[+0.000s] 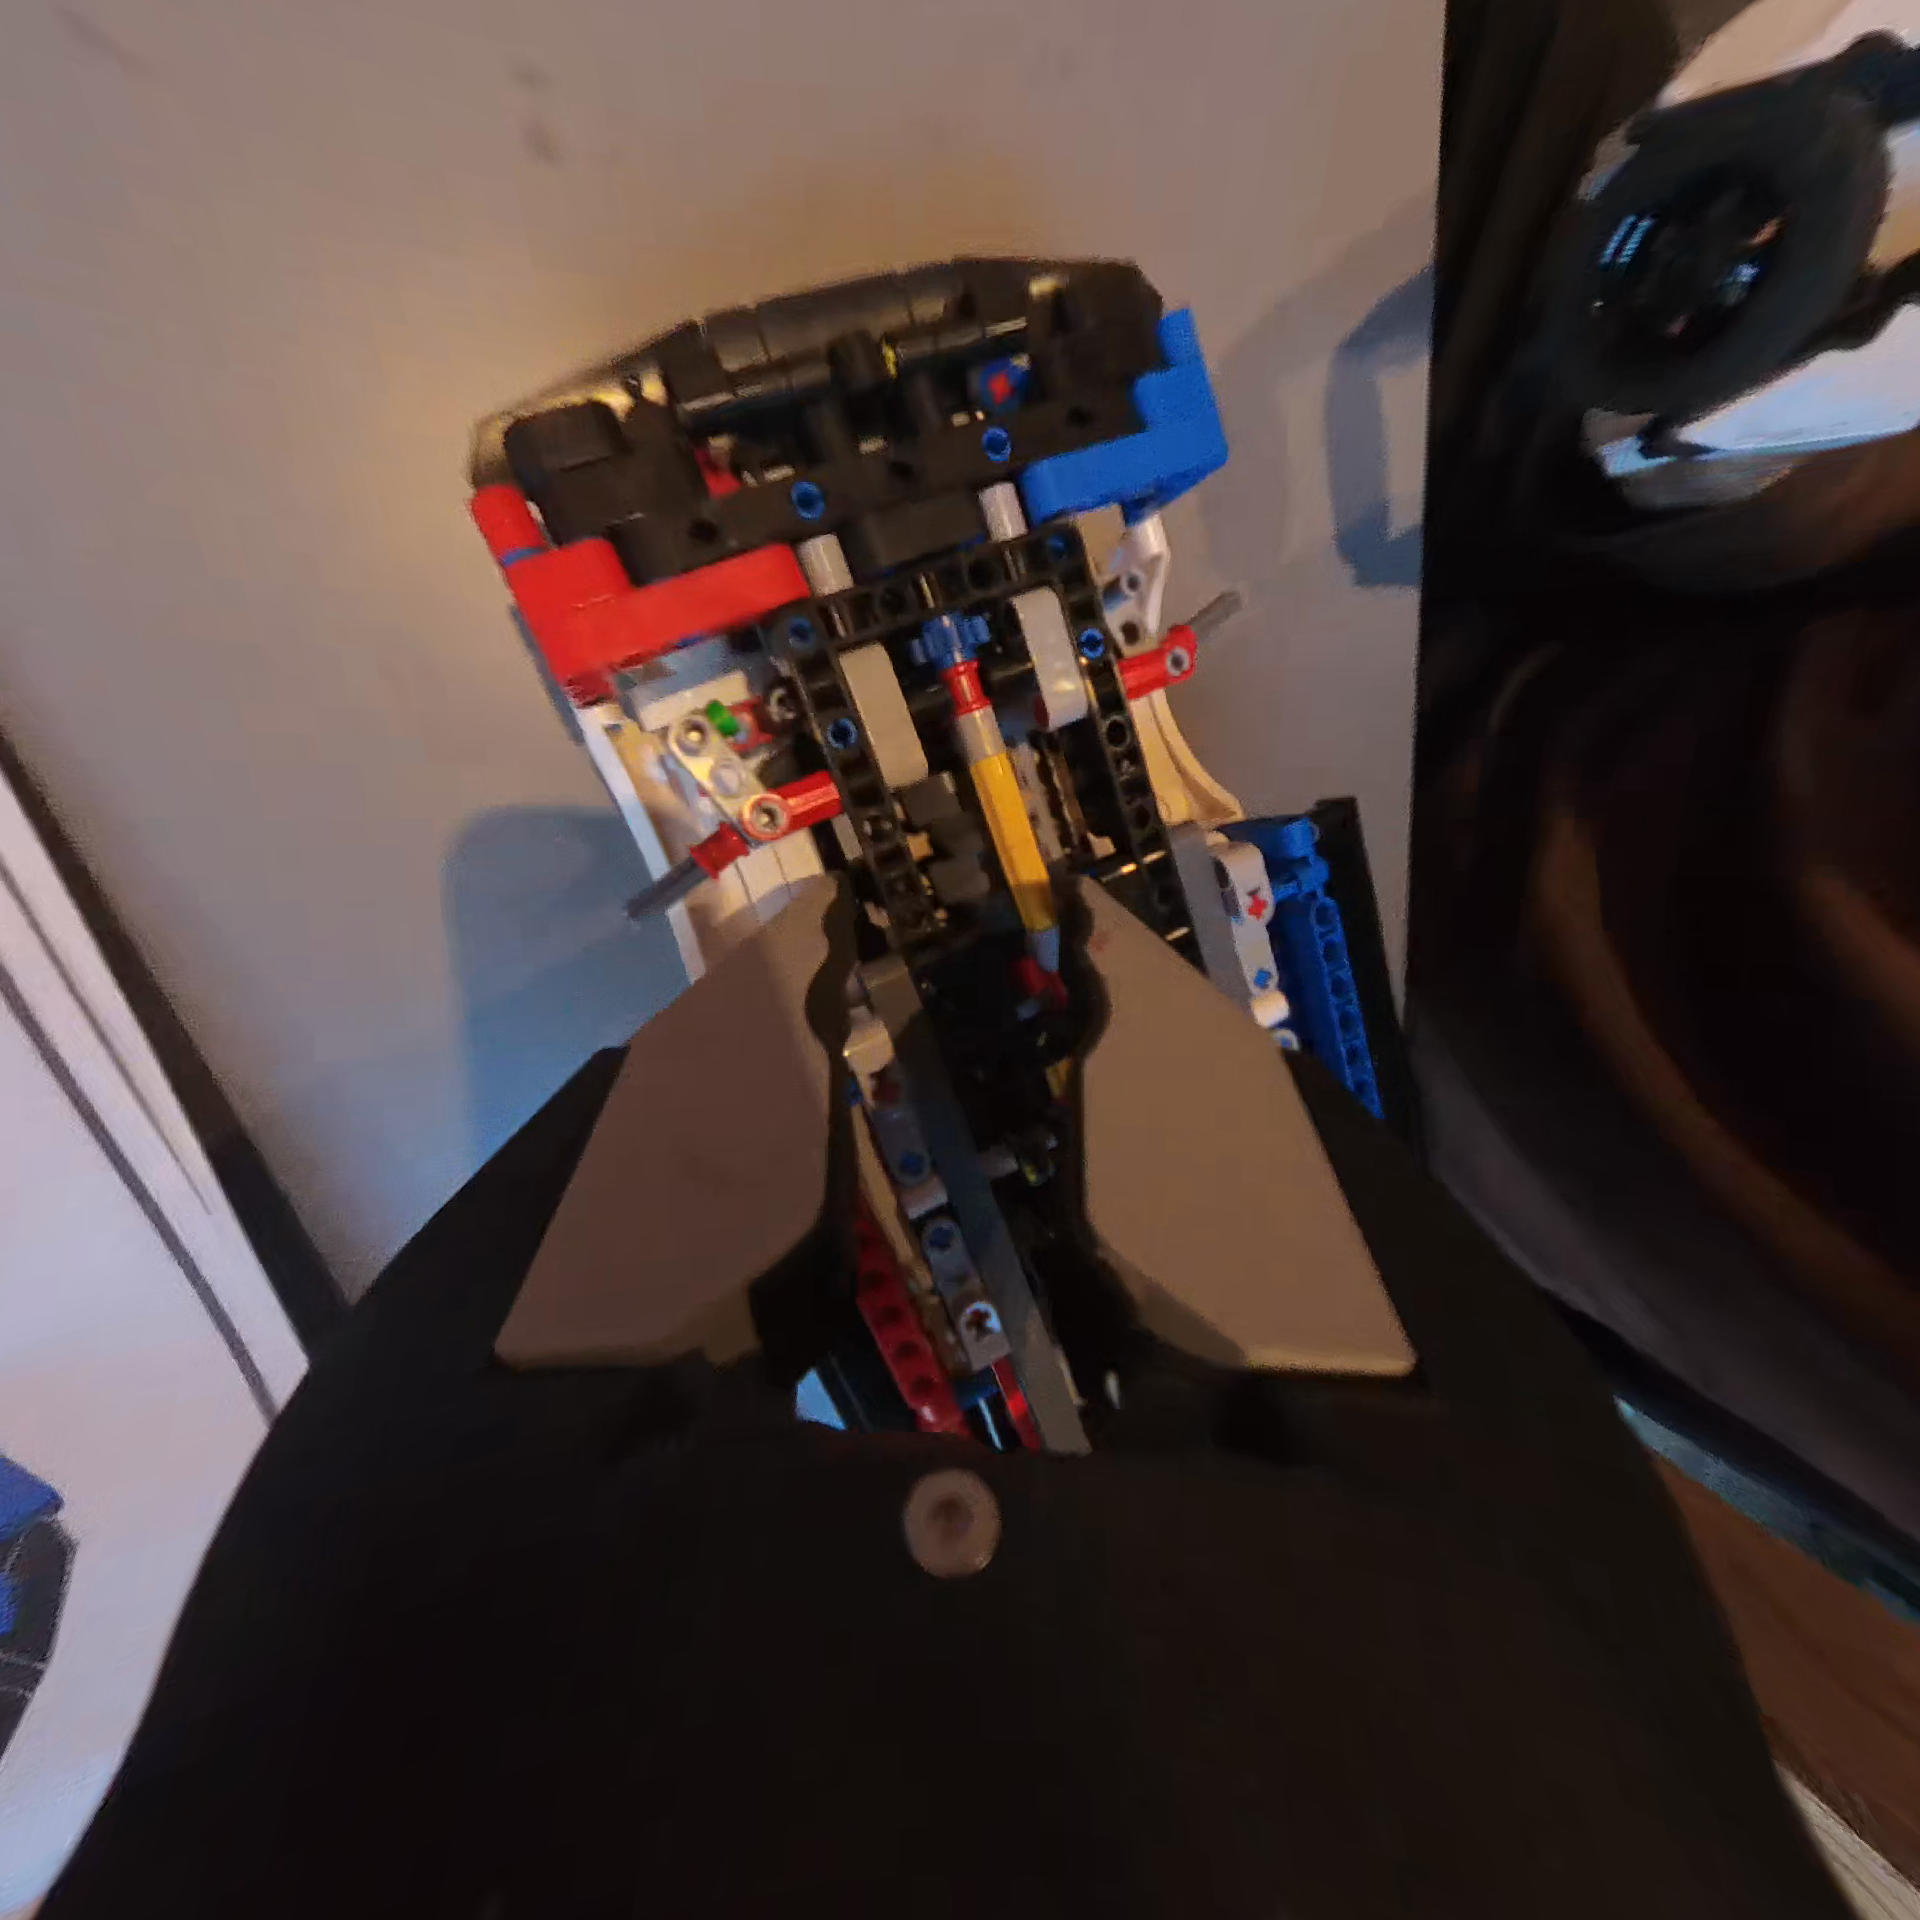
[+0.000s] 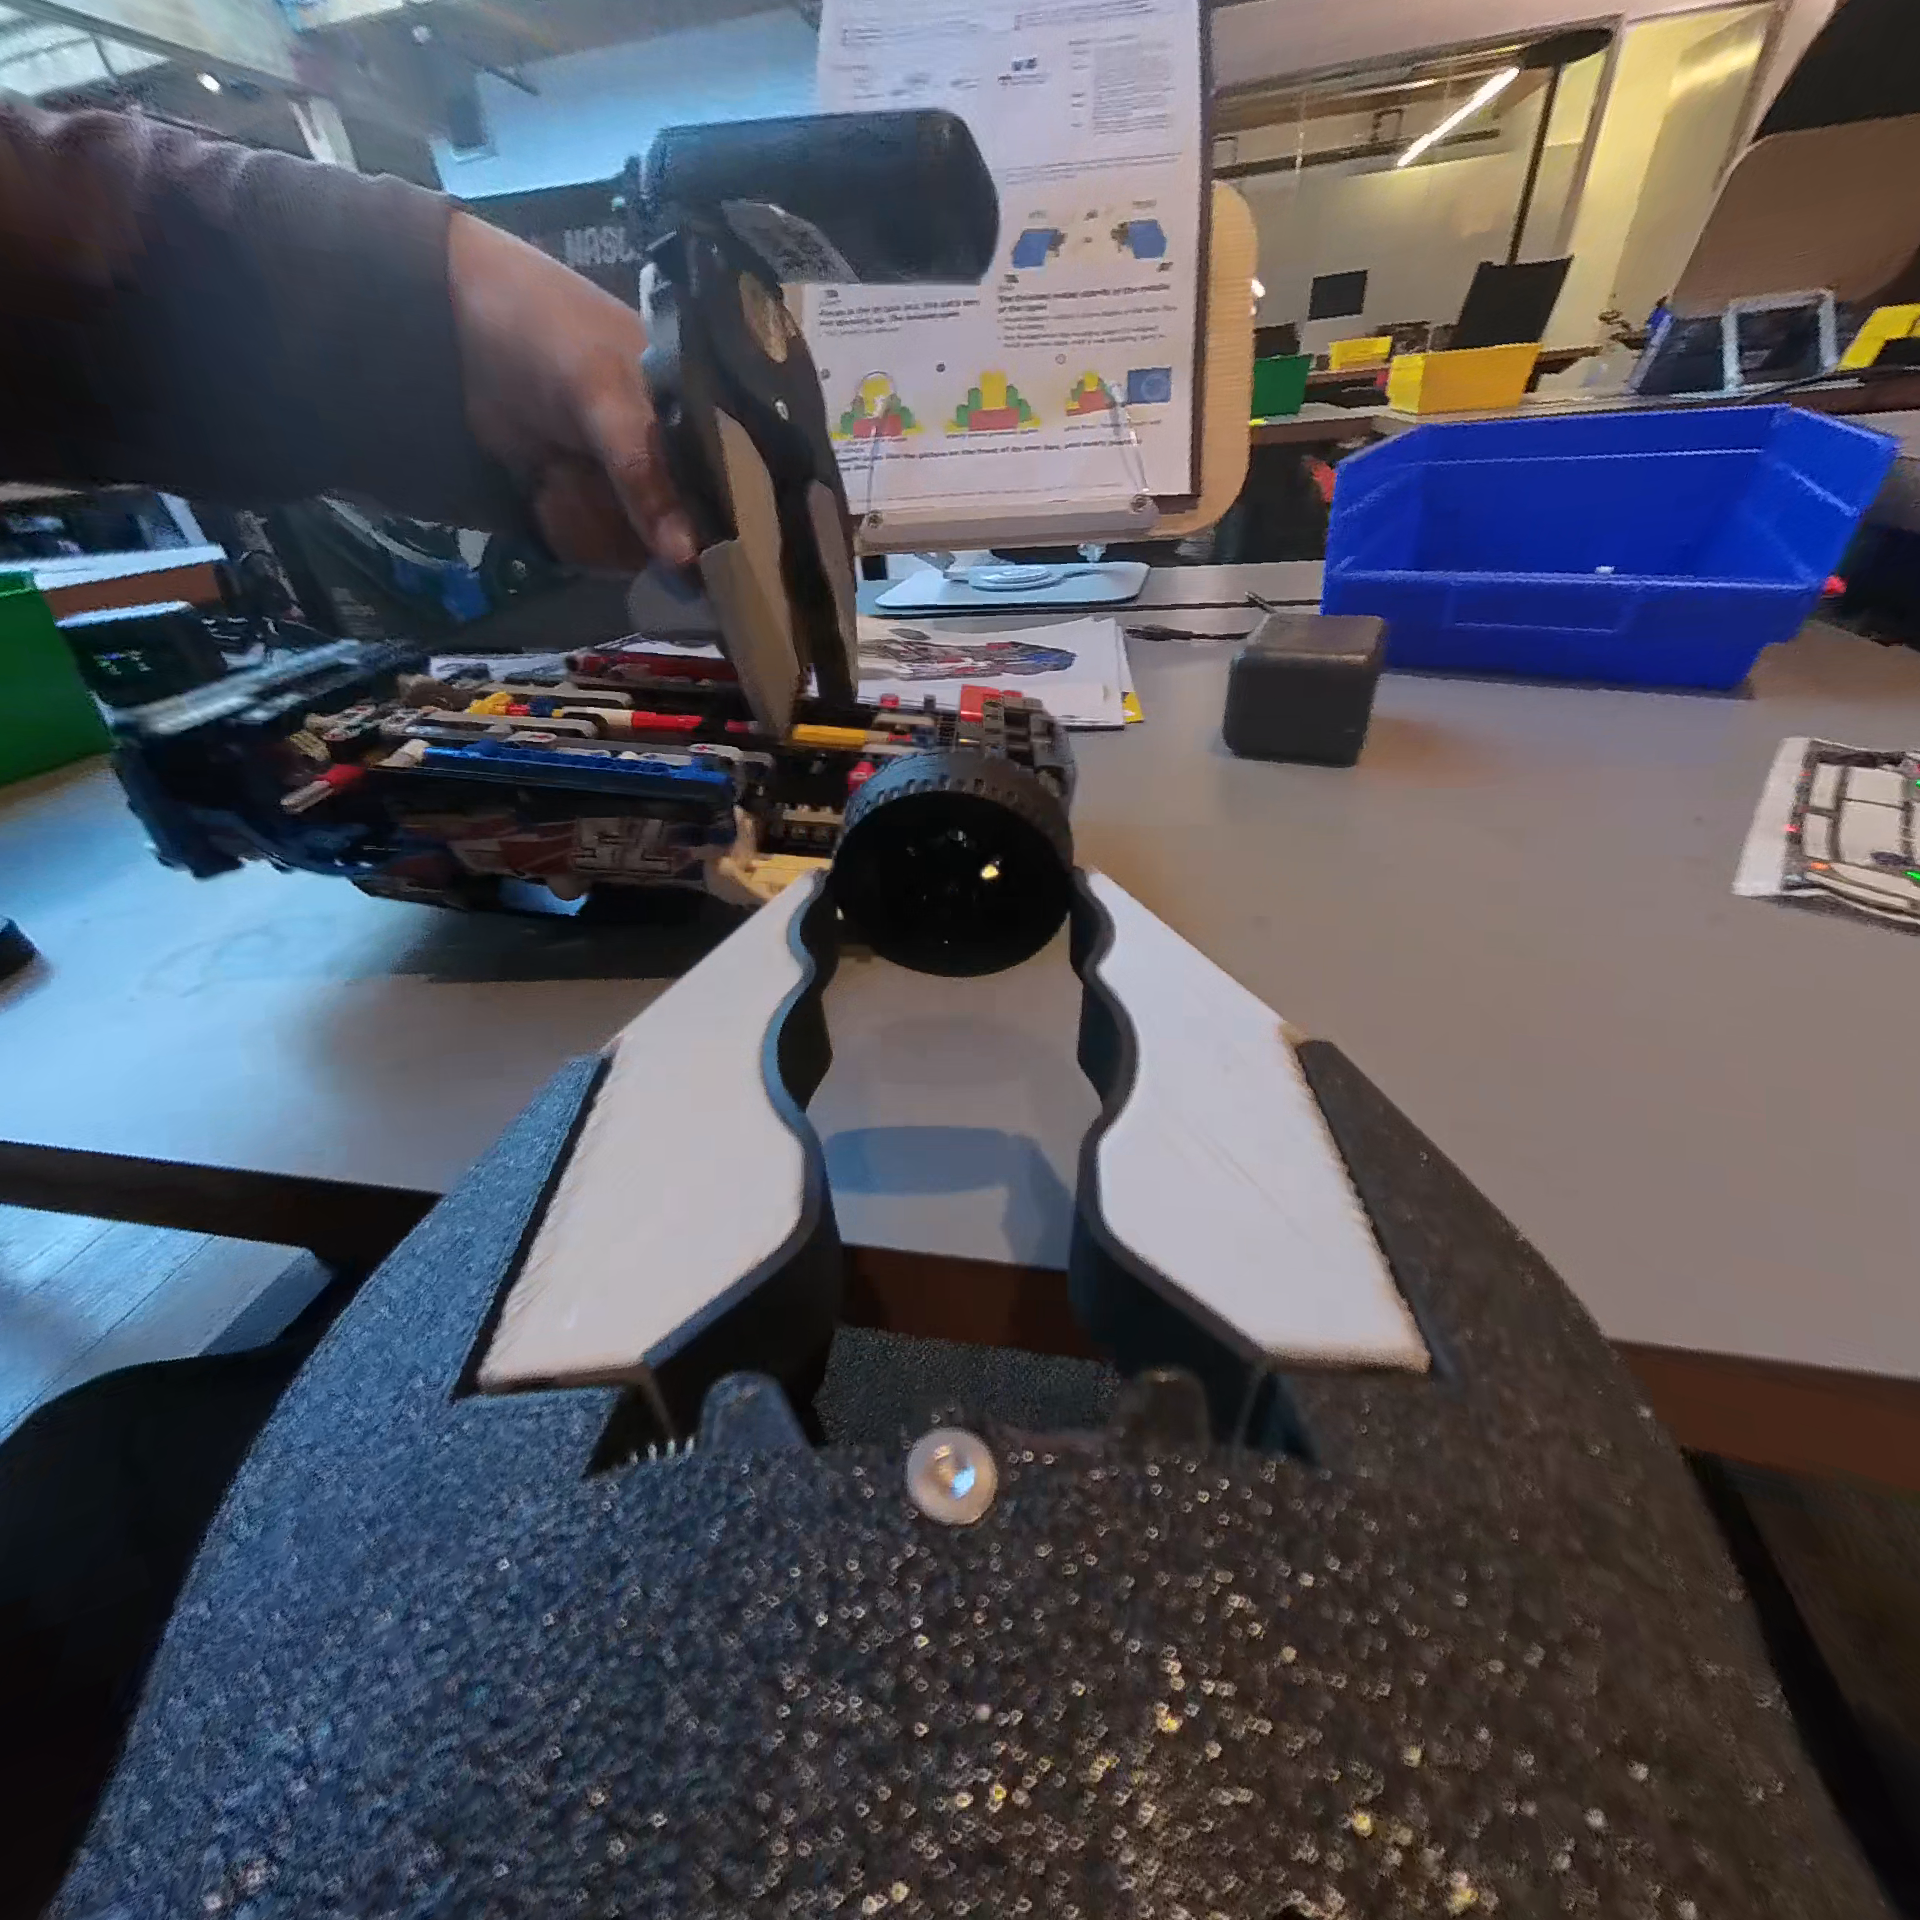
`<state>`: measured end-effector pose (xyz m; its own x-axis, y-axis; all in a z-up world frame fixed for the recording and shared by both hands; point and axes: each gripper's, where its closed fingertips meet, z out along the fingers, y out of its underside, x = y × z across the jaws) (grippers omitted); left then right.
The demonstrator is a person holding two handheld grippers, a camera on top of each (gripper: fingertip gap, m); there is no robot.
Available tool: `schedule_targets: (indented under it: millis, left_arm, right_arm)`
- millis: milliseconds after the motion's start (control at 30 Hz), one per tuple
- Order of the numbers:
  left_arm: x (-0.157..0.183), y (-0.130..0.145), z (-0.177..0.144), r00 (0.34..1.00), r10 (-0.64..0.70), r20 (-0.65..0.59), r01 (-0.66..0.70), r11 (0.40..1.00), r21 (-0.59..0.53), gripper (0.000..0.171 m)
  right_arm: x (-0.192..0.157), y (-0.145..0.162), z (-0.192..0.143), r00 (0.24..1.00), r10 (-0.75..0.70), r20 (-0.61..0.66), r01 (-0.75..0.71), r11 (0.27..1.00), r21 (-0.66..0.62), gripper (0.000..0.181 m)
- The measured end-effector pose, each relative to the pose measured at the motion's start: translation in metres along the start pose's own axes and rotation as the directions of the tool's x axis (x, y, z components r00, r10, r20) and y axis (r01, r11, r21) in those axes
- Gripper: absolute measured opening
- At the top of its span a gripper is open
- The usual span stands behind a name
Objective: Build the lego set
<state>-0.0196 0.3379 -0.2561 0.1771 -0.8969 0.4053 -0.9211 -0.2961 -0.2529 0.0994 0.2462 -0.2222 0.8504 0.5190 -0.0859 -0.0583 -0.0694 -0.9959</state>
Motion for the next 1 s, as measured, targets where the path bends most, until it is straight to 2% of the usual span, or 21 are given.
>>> schedule_targets:
  millis: [133, 367, 467, 567, 667, 700, 800, 900, 1000]
  left_arm:
    - [0.002, -0.003, 0.005, 0.996, -0.011, 0.089, 0.011, 1.0, -0.001, 0.034]
    - [0.012, -0.006, 0.011, 0.984, -0.039, 0.174, 0.036, 0.999, 0.017, 0.032]
    - [0.015, -0.006, 0.01, 0.972, -0.002, 0.236, 0.004, 1.0, -0.005, 0.031]
    - [0.021, -0.002, 0.004, 0.97, 0.051, 0.238, -0.04, 0.998, -0.052, 0.031]
    - [0.013, 0.002, -0.019, 0.962, 0.049, 0.268, -0.047, 0.999, -0.013, 0.046]
    - [0.01, 0.006, -0.029, 0.96, 0.041, 0.275, -0.045, 0.999, 0.009, 0.056]
    - [-0.004, 0.034, -0.057, 0.953, -0.003, 0.301, -0.015, 0.998, 0.056, 0.078]
    - [-0.006, 0.062, -0.068, 0.965, -0.07, 0.252, 0.042, 0.993, 0.114, 0.084]
    - [-0.002, 0.079, -0.062, 0.982, -0.082, 0.172, 0.062, 0.991, 0.121, 0.085]
  right_arm:
    - [-0.003, 0.006, -0.007, 1.0, -0.013, 0.006, 0.013, 1.0, 0.003, 0.04]
    - [-0.014, 0.02, 0.0, 0.998, -0.065, -0.002, 0.065, 0.998, -0.023, 0.04]
    - [-0.019, 0.021, 0.0, 0.996, -0.089, 0.011, 0.089, 0.996, -0.014, 0.04]
    - [-0.026, 0.021, 0.003, 0.993, -0.118, 0.016, 0.118, 0.993, -0.019, 0.04]
    - [-0.021, 0.017, 0.002, 0.996, -0.092, -0.021, 0.092, 0.996, -0.013, 0.04]
    - [-0.018, 0.016, 0.001, 0.996, -0.08, -0.027, 0.079, 0.997, -0.008, 0.04]
    - [-0.01, 0.017, -0.001, 0.998, -0.052, -0.038, 0.052, 0.999, -0.002, 0.04]
    - [-0.009, 0.015, 0.0, 0.999, -0.036, -0.026, 0.036, 0.999, 0.016, 0.04]
    - [-0.012, 0.015, 0.003, 1.0, -0.027, -0.006, 0.027, 0.999, 0.022, 0.04]
